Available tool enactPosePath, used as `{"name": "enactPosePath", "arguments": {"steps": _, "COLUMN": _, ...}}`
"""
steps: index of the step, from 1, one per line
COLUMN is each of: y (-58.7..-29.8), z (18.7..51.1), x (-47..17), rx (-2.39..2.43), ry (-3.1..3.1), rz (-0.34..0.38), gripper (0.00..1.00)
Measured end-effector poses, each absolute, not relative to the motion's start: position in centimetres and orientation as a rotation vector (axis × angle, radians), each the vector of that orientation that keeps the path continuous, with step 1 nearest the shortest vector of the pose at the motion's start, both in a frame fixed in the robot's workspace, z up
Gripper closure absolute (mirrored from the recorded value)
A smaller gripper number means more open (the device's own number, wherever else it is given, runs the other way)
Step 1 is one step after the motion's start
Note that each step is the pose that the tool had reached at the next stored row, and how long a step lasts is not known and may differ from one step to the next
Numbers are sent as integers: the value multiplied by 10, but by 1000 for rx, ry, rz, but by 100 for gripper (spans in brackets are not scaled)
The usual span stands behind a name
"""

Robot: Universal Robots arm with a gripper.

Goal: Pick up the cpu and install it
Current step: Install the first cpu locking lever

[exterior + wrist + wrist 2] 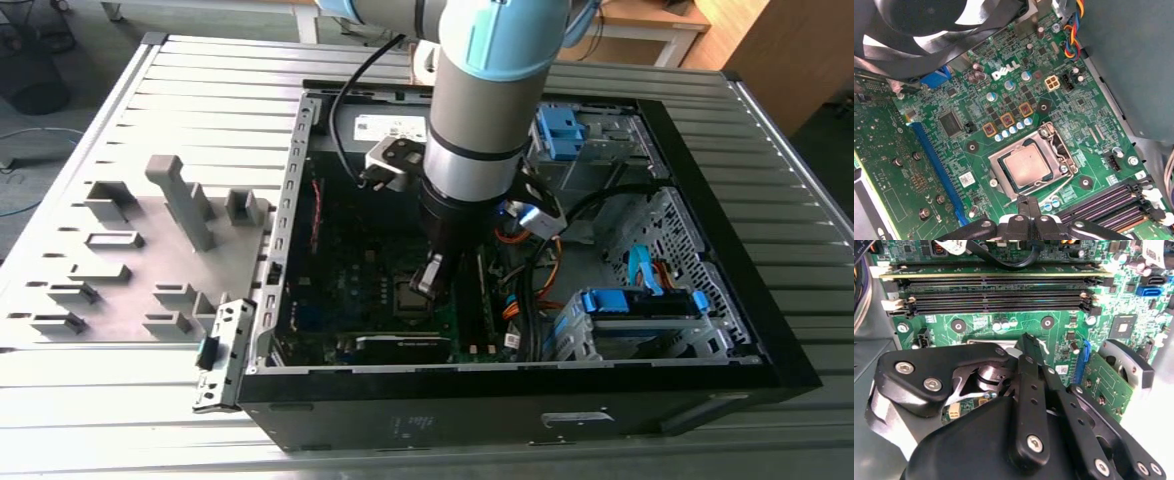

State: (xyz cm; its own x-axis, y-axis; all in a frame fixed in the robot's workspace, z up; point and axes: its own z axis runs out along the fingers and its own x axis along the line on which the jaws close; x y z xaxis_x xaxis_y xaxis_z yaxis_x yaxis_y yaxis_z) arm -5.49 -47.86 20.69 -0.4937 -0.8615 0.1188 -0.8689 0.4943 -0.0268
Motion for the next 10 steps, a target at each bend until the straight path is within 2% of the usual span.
{"name": "enactPosePath", "arguments": {"steps": 10, "y": -473, "z": 204, "x": -55, "rx": 1538, "ry": -2627, "rz": 141, "gripper": 89}}
